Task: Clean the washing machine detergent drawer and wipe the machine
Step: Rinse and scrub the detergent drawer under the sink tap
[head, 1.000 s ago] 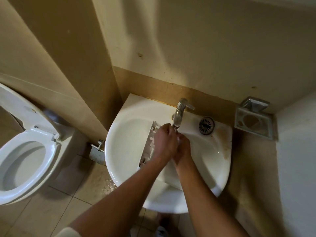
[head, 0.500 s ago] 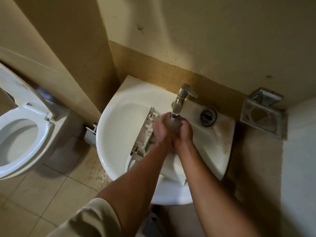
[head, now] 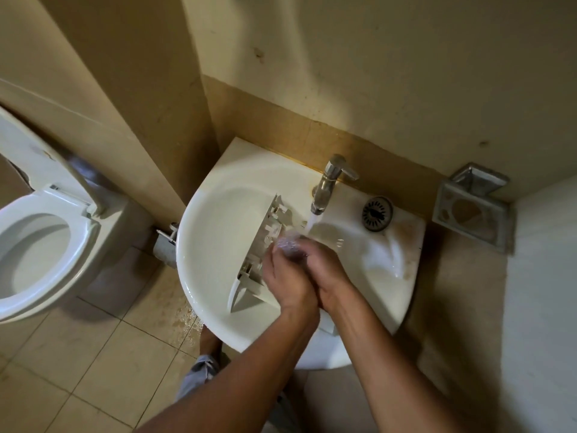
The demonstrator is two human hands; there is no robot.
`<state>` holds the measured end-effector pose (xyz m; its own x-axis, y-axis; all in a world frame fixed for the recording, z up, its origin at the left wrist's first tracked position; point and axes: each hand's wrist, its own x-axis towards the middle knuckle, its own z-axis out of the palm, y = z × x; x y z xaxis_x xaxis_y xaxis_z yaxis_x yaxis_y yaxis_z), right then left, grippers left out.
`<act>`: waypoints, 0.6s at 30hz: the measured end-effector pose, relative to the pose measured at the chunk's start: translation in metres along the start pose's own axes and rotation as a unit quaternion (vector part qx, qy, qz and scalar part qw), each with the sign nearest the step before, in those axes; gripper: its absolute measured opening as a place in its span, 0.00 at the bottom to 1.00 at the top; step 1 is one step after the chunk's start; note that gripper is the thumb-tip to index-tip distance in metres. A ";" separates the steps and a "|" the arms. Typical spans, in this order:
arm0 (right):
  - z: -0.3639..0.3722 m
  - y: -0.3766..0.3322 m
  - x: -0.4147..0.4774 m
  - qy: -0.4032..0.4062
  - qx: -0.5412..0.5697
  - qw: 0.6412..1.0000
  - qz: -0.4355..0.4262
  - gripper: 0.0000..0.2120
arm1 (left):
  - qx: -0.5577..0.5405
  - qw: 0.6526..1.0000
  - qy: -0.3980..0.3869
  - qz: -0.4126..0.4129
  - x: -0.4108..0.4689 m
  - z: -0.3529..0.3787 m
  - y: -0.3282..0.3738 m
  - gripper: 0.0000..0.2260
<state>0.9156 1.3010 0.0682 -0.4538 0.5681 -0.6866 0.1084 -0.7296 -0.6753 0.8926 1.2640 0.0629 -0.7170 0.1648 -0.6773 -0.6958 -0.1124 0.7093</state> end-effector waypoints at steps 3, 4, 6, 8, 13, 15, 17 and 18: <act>0.007 -0.005 -0.008 0.009 -0.269 0.963 -0.033 0.11 | 0.023 0.998 0.025 -0.057 -0.010 -0.009 0.003 0.11; 0.006 -0.009 -0.008 0.014 -0.371 0.927 -0.043 0.10 | 0.030 0.996 0.032 -0.080 -0.014 -0.010 0.003 0.10; 0.000 -0.014 -0.008 0.006 -0.510 0.859 -0.045 0.10 | 0.035 0.990 0.031 -0.130 -0.022 -0.012 0.002 0.10; -0.011 -0.017 -0.007 0.007 -0.552 0.833 -0.030 0.11 | 0.041 0.987 0.003 -0.152 -0.029 -0.013 -0.002 0.10; -0.045 -0.006 0.009 0.128 -0.427 0.892 -0.076 0.08 | 0.116 0.981 -0.086 -0.128 -0.030 0.000 -0.014 0.13; -0.053 0.004 0.025 0.141 -0.212 0.966 -0.050 0.07 | 0.135 0.979 -0.117 -0.101 -0.020 0.009 -0.012 0.12; -0.052 0.010 0.040 0.100 0.044 0.994 0.005 0.06 | 0.136 0.979 -0.128 -0.086 -0.003 0.017 -0.007 0.11; -0.049 0.012 0.046 0.074 0.142 0.987 0.019 0.06 | 0.130 0.979 -0.126 -0.091 0.007 0.020 -0.004 0.11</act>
<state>0.9394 1.3376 0.0152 -0.3176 0.5731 -0.7555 -0.1400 -0.8163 -0.5604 0.8912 1.2853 0.0592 -0.5265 0.3994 -0.7505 -0.7541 0.1883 0.6292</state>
